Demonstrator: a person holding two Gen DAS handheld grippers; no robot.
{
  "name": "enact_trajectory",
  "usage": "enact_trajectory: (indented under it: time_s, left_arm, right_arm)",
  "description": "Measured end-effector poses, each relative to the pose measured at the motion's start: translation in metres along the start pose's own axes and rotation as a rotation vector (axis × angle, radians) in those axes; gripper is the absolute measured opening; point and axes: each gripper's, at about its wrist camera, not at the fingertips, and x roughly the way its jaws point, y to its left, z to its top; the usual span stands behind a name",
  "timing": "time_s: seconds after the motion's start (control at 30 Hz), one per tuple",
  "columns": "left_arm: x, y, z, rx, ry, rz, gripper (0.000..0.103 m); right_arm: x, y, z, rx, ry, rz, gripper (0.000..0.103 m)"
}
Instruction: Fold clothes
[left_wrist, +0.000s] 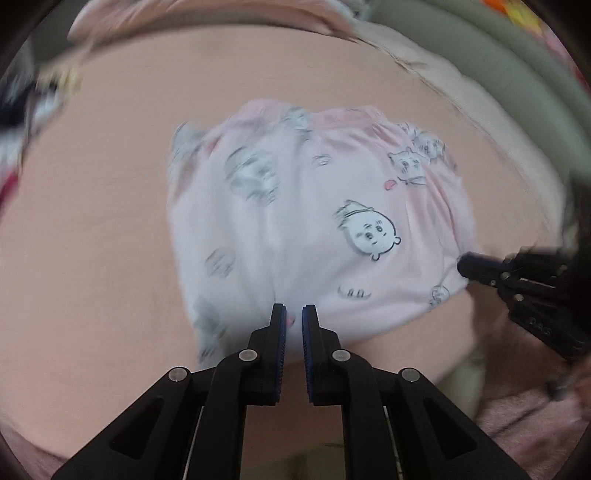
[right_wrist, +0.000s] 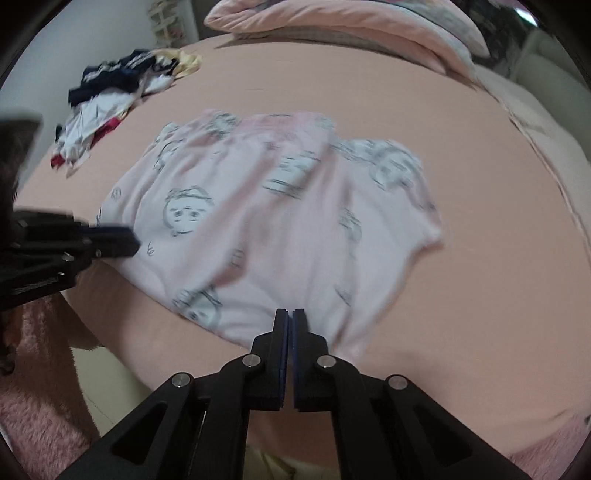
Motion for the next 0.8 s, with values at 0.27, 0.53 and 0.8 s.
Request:
enact_trajectory:
  time_s: [0.27, 0.53, 0.8]
  left_arm:
    - [-0.024, 0.002, 0.01, -0.013, -0.134, -0.013, 0.01]
    - [0.016, -0.034, 0.02, 0.148, -0.086, 0.028, 0.032]
    - [0.01, -0.016, 0.015, 0.133, -0.069, 0.022, 0.032]
  right_arm:
    - [-0.02, -0.022, 0.004, 0.115, -0.046, -0.097, 0.003]
    - [-0.005, 0.055, 0.031, -0.113, -0.058, -0.023, 0.004]
    - [0.002, 0.051, 0.022, -0.114, -0.015, -0.044, 0.004]
